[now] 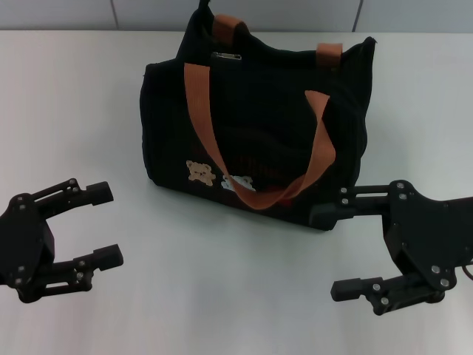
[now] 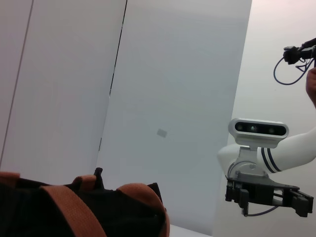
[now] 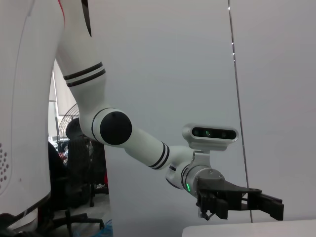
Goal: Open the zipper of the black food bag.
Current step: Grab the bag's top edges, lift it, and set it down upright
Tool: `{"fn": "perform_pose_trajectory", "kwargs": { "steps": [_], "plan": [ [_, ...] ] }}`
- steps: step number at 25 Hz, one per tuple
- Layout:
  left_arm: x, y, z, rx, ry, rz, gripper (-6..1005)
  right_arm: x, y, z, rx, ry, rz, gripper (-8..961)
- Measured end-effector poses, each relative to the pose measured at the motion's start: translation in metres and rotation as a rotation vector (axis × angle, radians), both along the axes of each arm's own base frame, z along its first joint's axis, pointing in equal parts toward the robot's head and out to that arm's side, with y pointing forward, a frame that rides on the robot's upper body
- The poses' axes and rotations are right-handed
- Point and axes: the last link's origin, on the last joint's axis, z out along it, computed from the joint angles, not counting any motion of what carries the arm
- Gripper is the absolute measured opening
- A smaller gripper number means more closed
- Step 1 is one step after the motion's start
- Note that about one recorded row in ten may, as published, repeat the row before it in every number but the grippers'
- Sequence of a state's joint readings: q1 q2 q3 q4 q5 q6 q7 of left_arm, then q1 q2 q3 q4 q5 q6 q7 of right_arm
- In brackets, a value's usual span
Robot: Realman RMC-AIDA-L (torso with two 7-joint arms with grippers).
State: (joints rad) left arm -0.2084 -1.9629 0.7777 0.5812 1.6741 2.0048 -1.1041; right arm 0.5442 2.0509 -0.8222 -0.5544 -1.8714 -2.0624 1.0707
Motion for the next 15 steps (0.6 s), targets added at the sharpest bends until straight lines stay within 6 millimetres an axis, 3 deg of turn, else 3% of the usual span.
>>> {"fn": "perform_pose_trajectory", "kwargs": {
  "steps": [15],
  "plan": [
    [0.0010,0.0100,-0.0036,0.022,0.015,0.013,809,0.0029,0.0046,0.0038,0.047,0.015,-0.039,752]
  ]
}}
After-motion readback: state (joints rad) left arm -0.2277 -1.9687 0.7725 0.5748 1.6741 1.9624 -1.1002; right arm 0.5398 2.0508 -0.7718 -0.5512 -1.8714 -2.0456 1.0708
